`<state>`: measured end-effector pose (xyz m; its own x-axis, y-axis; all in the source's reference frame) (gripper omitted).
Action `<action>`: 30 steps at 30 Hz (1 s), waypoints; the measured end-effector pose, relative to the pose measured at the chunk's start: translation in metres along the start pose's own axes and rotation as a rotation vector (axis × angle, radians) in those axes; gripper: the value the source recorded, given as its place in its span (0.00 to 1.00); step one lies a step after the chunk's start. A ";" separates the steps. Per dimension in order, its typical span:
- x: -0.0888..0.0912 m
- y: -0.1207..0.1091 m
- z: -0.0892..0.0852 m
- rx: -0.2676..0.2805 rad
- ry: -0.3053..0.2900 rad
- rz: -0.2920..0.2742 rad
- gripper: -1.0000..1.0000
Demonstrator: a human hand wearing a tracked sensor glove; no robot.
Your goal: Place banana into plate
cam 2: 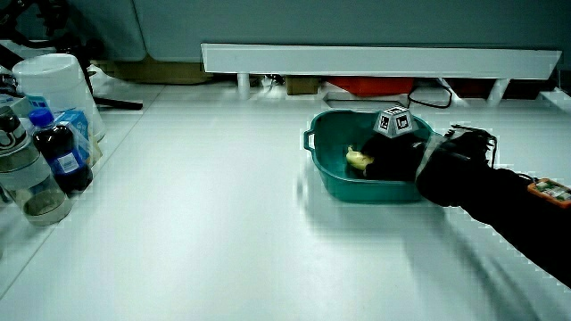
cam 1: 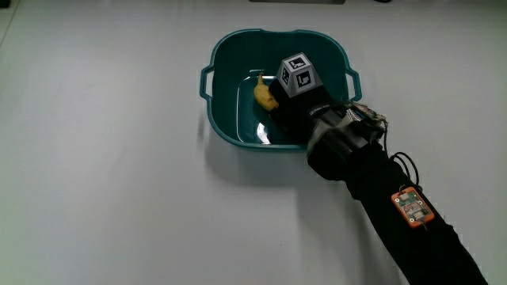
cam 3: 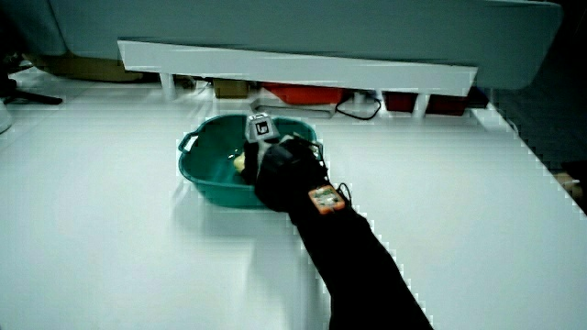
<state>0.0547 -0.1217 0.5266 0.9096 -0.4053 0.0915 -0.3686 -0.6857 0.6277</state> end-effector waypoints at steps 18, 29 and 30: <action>0.000 0.005 -0.011 -0.039 0.005 -0.002 0.50; 0.004 0.008 -0.017 -0.062 0.012 -0.020 0.34; 0.003 0.006 -0.015 -0.054 0.016 -0.006 0.33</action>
<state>0.0585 -0.1175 0.5423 0.9150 -0.3909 0.0997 -0.3525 -0.6543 0.6691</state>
